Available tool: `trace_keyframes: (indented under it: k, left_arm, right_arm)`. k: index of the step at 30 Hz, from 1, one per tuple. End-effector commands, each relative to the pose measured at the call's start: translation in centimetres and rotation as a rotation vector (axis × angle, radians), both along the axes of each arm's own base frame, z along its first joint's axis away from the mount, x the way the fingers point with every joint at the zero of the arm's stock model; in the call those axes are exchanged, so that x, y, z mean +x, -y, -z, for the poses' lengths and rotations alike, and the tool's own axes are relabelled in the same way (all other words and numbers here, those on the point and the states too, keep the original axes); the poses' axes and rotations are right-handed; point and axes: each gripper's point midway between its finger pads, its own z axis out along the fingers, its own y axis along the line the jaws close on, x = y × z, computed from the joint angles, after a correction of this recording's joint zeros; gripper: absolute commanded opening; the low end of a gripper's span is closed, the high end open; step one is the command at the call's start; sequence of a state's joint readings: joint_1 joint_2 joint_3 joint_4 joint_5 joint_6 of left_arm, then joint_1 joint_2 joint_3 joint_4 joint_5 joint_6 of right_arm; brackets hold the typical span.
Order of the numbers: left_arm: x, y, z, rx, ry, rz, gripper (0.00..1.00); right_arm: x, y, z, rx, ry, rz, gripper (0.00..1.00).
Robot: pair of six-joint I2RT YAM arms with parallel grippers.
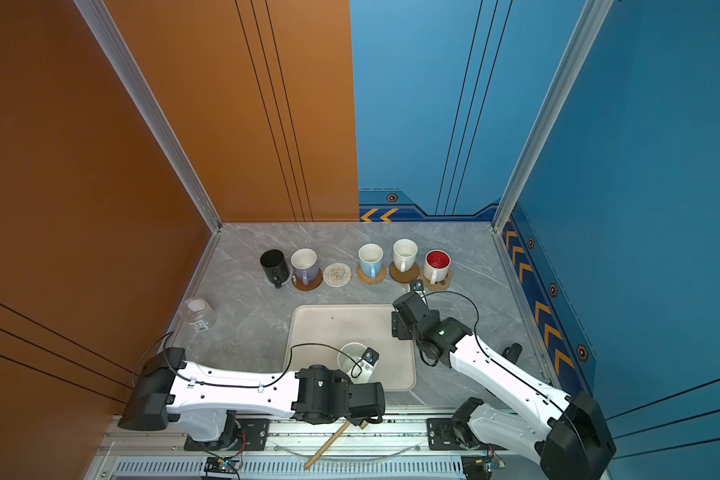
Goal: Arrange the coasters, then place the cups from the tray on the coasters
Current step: 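Lower left gripper into the speckled white mug on the tray and grasp it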
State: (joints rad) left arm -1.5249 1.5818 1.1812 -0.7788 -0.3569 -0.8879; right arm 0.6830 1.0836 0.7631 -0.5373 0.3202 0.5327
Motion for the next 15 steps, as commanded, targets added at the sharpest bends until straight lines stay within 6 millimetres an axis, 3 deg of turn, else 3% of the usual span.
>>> trace_keyframes:
  k: [1,15]
  left_arm:
    - [-0.2,-0.3,0.5,0.036,-0.043,-0.024,0.66]
    - [2.1,-2.7,2.6,0.093,-0.057,-0.124,0.60]
  right_arm:
    - [0.1,0.6,-0.3,0.000,0.034,0.034,0.84]
    - [0.0,1.2,0.2,0.006,0.021,0.048,0.85]
